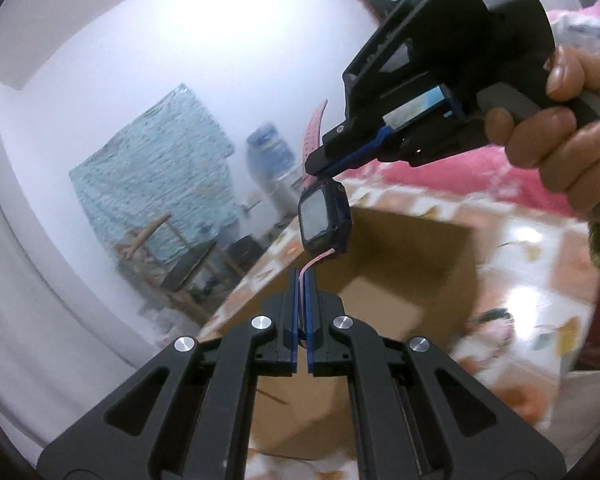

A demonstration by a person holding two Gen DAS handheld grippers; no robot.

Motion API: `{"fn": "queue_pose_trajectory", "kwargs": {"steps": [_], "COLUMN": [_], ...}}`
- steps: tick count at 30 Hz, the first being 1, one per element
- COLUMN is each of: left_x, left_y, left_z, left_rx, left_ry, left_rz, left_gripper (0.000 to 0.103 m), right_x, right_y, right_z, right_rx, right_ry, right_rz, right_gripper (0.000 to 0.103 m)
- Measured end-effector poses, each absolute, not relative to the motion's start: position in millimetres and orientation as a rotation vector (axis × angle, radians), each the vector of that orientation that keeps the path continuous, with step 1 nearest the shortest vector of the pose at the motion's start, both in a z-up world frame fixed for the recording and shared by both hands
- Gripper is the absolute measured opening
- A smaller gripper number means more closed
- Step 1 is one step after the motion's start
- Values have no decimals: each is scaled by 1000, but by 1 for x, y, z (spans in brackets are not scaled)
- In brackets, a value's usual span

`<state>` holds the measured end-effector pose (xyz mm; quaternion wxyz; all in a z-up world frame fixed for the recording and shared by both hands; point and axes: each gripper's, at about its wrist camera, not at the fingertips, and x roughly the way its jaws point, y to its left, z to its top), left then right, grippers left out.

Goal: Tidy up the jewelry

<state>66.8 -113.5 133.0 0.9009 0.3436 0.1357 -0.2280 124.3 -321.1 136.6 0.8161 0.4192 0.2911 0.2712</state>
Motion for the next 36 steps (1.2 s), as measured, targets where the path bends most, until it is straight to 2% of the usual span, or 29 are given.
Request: {"fn": "queue_pose_trajectory", "kwargs": {"steps": [4, 9, 15, 18, 19, 23, 24, 25, 26, 27, 29, 31, 33, 34, 36], "left_x": [120, 184, 231, 246, 257, 280, 285, 289, 288, 289, 295, 292, 288, 284, 273], "left_y": [-111, -112, -121, -120, -118, -113, -110, -107, -106, -103, -99, -92, -80, -74, -59], "left_z": [124, 92, 53, 35, 33, 29, 29, 30, 31, 34, 39, 50, 65, 72, 91], "left_rx": [778, 851, 953, 1000, 999, 952, 936, 911, 889, 870, 850, 813, 760, 734, 661], "left_ry": [352, 532, 702, 769, 806, 880, 899, 919, 928, 929, 911, 883, 847, 829, 784], "left_rz": [-456, -481, -471, -442, -434, -397, -383, -378, -378, -373, -366, -373, -358, -350, -335], "left_gripper": [3, 3, 3, 7, 8, 8, 9, 9, 13, 20, 22, 29, 46, 50, 65], "right_x": [185, 234, 263, 271, 273, 281, 293, 292, 291, 289, 286, 283, 280, 281, 282], "right_y": [-315, -315, -310, -308, -307, -300, -301, -299, -299, -298, -298, -299, -298, -298, -300], "right_z": [118, 73, 31, 14, 13, 6, -1, -1, -1, -1, 0, 2, 8, 11, 13], "right_rx": [935, 1007, 1028, 1048, 1027, 1015, 1018, 1016, 1015, 1008, 995, 979, 935, 910, 856], "right_ry": [742, 913, 1104, 1195, 1210, 1253, 1263, 1275, 1277, 1280, 1286, 1280, 1274, 1273, 1274], "right_rz": [570, 510, 440, 398, 388, 383, 377, 369, 367, 365, 358, 344, 324, 311, 282], "right_gripper": [6, 6, 6, 6, 10, 10, 12, 23, 32, 33, 33, 34, 34, 34, 37]}}
